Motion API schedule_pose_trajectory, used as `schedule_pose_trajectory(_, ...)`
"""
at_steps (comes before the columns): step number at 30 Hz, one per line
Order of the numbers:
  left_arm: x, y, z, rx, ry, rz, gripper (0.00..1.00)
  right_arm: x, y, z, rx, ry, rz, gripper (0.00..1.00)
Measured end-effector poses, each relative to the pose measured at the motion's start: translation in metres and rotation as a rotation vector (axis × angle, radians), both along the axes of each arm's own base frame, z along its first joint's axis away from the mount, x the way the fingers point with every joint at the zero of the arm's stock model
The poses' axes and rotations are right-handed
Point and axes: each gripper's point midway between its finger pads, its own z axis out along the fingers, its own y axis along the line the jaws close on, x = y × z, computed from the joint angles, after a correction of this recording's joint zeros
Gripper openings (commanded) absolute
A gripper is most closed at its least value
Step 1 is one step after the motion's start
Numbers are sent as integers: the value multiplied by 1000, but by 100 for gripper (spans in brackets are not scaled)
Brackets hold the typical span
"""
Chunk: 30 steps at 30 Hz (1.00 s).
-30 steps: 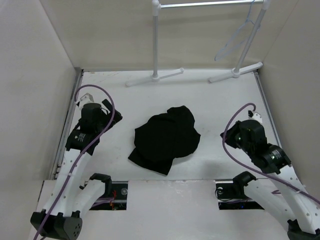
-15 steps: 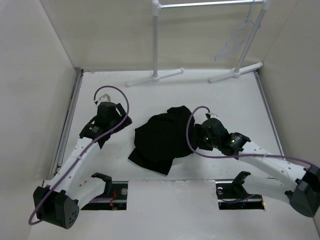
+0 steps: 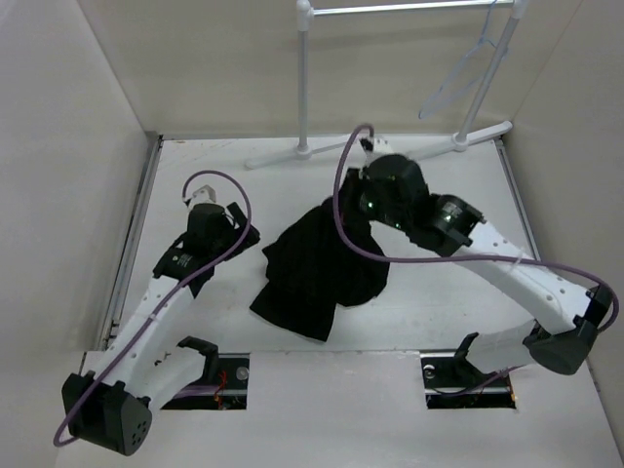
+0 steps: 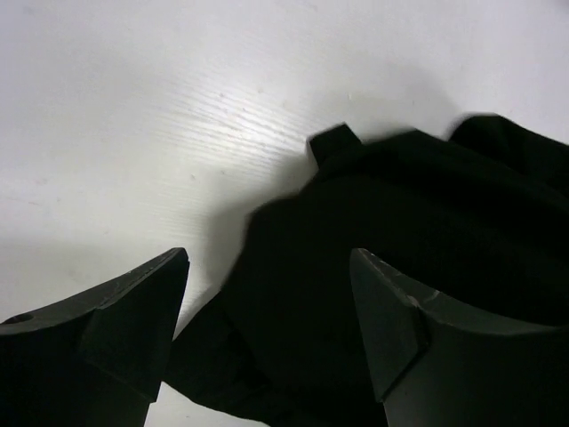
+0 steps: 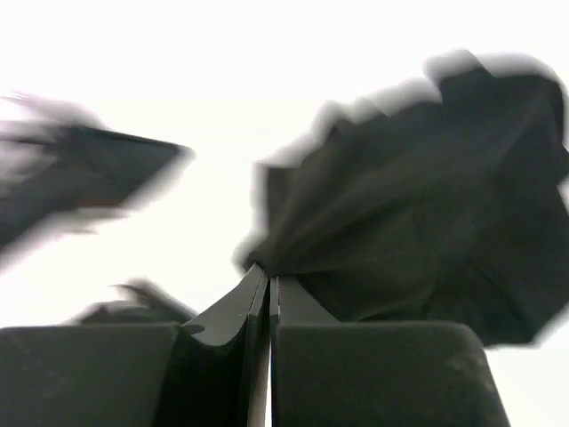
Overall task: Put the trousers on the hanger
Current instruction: Flatten out the trousers at the center of the board.
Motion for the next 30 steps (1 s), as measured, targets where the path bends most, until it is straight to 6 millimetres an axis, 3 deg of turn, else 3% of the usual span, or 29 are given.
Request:
schedule_pose_trajectory(3, 2, 22, 16, -16, -55, 73, 71, -9, 31, 116, 150, -169, 73, 3)
schedule_pose_trajectory(5, 2, 39, 23, -23, -78, 131, 71, -20, 38, 175, 230, -262, 102, 2)
schedule_pose_trajectory(10, -4, 87, 28, -16, -80, 302, 72, -62, 36, 292, 376, -451, 184, 2)
schedule_pose_trajectory(13, -7, 105, 34, -3, -69, 374, 72, -92, 20, 344, 479, -566, 234, 3)
schedule_pose_trajectory(15, -2, 104, 46, -5, -79, 374, 72, -99, -6, 347, 500, -602, 220, 3)
schedule_pose_trajectory(17, 7, 101, 61, -9, -103, 363, 72, -86, -49, 318, 480, -605, 117, 3)
schedule_pose_trajectory(18, 10, 99, 67, -11, -112, 355, 72, -73, -76, 290, 460, -590, 24, 3)
schedule_pose_trajectory(21, 19, 84, 69, -8, -111, 303, 70, -29, -162, 177, 388, -483, -339, 8)
schedule_pose_trajectory(23, 18, 67, 57, 1, -80, 249, 69, -1, -218, 84, 334, -347, -603, 28)
schedule_pose_trajectory(25, 11, 50, 33, 29, -23, 190, 69, 17, -266, -8, 283, -160, -821, 61)
schedule_pose_trajectory(26, 5, 43, 19, 48, 16, 163, 69, 19, -287, -48, 256, -61, -911, 73)
schedule_pose_trajectory(28, -7, 33, -6, 90, 88, 117, 69, 11, -311, -100, 205, 95, -1020, 82)
schedule_pose_trajectory(30, -19, 30, -26, 138, 153, 90, 68, 3, -312, -108, 168, 132, -1017, 79)
